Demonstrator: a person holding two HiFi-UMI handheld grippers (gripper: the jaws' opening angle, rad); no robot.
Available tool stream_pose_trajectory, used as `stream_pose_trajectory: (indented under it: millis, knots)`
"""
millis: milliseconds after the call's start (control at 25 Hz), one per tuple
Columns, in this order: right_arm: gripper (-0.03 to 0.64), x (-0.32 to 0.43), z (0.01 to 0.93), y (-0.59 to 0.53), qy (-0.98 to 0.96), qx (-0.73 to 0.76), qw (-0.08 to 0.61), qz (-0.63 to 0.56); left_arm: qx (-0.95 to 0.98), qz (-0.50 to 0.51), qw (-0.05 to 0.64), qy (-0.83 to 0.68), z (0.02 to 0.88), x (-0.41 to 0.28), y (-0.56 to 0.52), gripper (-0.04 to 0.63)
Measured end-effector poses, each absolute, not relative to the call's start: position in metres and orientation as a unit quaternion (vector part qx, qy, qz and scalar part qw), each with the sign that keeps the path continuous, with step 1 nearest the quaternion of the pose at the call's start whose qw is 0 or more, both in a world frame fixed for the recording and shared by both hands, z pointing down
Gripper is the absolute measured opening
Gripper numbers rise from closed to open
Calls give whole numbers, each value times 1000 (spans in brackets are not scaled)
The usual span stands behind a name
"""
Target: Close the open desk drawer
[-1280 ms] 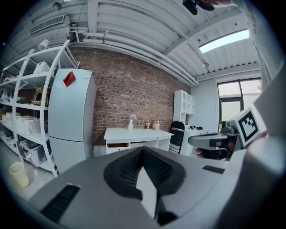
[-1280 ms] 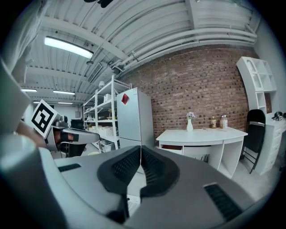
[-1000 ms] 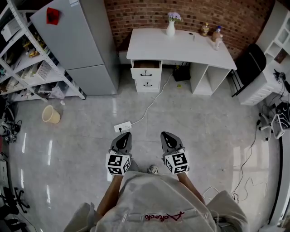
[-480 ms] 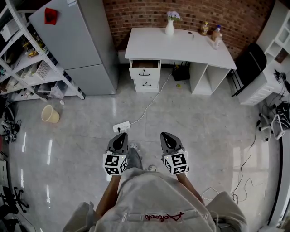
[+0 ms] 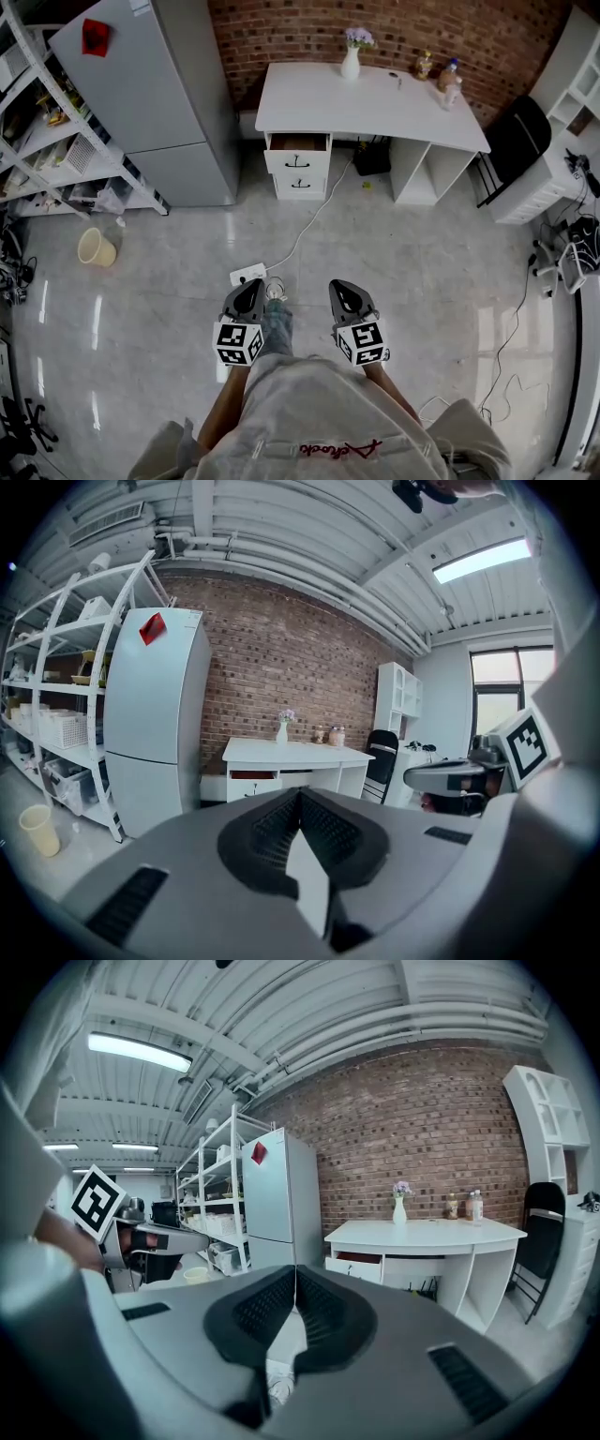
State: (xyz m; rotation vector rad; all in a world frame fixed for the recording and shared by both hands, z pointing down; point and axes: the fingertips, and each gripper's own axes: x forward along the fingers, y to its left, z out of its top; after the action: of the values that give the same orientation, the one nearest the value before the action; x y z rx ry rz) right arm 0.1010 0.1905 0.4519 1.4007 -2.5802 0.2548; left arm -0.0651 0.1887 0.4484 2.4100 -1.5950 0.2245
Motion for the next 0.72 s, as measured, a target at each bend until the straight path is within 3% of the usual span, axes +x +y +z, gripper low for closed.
stream_pose_trajectory:
  millis: [720]
  knots:
    - [18, 41, 457, 19, -859, 483, 137, 97, 838, 78, 157, -516, 463, -114, 20, 12]
